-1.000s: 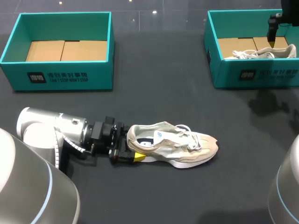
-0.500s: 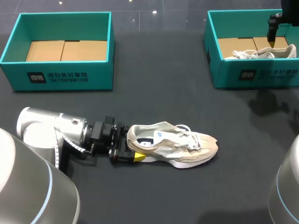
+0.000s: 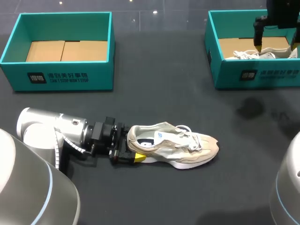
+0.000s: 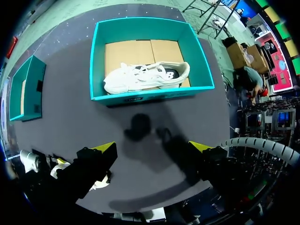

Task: Take the shoe out of the shoebox, open the shoe tongue, remove and reinsert the insole, then place the shoe into the shoebox

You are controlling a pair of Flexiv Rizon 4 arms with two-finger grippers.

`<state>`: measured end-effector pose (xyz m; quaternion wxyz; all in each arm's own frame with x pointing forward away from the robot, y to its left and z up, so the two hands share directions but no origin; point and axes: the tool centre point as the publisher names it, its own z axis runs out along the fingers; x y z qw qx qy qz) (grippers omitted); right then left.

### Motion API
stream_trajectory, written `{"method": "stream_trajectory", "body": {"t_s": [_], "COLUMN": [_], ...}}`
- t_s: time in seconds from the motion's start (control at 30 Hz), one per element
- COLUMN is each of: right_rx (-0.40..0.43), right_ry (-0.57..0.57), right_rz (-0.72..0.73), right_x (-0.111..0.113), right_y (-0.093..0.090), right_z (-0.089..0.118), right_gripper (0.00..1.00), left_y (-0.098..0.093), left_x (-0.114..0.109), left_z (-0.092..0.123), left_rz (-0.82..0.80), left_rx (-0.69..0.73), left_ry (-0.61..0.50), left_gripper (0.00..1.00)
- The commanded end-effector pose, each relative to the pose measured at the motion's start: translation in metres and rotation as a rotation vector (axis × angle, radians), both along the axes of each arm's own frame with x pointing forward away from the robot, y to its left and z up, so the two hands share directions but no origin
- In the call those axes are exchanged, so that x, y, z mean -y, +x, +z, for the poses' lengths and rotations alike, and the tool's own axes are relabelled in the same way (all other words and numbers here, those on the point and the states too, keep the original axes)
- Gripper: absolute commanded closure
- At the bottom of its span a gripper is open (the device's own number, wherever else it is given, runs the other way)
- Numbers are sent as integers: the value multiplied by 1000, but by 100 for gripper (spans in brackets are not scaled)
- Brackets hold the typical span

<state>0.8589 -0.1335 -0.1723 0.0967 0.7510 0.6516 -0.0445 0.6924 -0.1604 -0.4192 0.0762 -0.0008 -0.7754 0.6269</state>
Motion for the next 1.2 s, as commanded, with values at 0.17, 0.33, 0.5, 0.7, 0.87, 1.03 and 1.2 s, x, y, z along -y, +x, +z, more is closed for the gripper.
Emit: {"method": "stream_trajectory", "body": {"t_s": [0.17,0.33,0.5,0.7,0.87,1.03,1.2], "right_rx": [10,12,10,10,10,10,10], "right_ry": [-32,-31,-25,-25,-25,-25,-25], "right_rz": [-3,1,-4,-4,-4,-4,-4], "right_x": [-65,-111,-143,-143,-143,-143,-143], "right_y": [-45,-66,-81,-81,-81,-81,-81], "right_z": [5,5,5,5,5,5,5], "right_gripper": [0,0,0,0,0,0,0], "left_y": [0,0,0,0,0,0,0], "left_x": [-2,-2,-2,-2,-2,-2,-2], "left_z": [-1,-1,-1,-1,-1,-1,-1], "left_rz": [-1,-1,-1,-1,-1,-1,-1], "left_rx": [-1,-1,-1,-1,-1,-1,-1], "left_ry": [1,1,1,1,1,1,1], "left_gripper": [100,100,100,100,100,100,100]}}
